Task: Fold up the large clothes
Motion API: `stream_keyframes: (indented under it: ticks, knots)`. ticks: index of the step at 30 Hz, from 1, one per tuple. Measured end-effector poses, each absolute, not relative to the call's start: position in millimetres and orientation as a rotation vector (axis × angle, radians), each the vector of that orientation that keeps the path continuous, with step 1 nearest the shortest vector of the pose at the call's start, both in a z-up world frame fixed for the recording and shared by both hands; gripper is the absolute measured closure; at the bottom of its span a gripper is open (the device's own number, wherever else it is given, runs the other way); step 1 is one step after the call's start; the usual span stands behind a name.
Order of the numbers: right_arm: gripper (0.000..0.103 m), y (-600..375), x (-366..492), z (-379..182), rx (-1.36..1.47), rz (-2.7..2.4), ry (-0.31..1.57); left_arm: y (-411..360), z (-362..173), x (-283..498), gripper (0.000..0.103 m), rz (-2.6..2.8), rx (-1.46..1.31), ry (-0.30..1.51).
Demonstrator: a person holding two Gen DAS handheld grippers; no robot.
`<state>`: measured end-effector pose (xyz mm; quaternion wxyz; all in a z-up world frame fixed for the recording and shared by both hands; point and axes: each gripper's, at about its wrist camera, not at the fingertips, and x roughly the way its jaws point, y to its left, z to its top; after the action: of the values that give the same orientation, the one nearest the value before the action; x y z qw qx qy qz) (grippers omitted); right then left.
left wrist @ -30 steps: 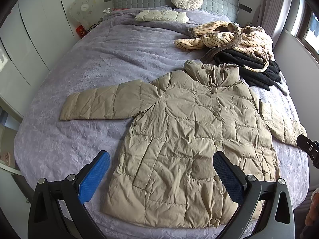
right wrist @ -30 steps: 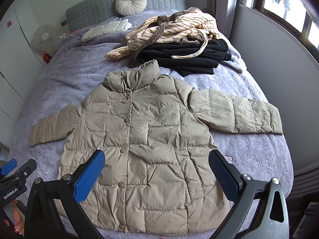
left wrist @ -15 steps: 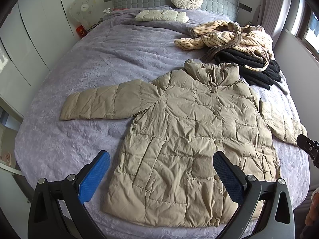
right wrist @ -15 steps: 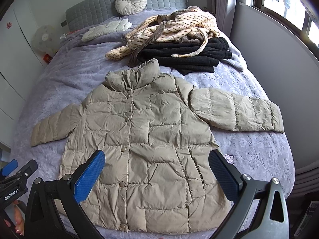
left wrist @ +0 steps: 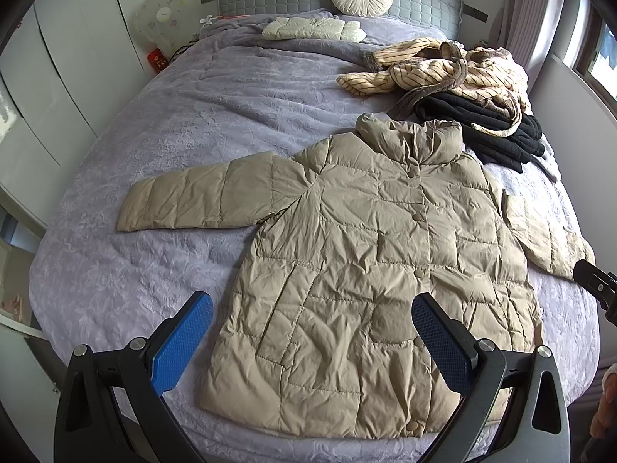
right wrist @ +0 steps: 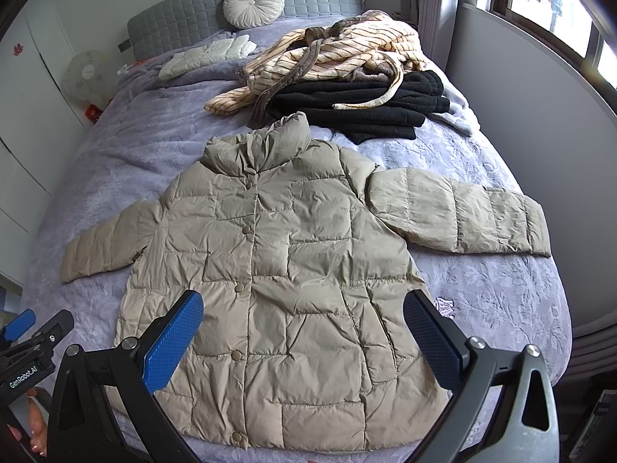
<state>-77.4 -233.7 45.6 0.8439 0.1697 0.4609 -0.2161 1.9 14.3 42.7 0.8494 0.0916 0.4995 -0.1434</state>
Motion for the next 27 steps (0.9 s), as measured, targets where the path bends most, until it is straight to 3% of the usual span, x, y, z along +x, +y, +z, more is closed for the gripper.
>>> stream_keyframes:
  ticks: [27]
  knots:
    - [0.000, -215, -62, 39, 0.364, -0.454, 1.015, 31, 36, 14, 0.000, -0.302, 0.192, 1.086]
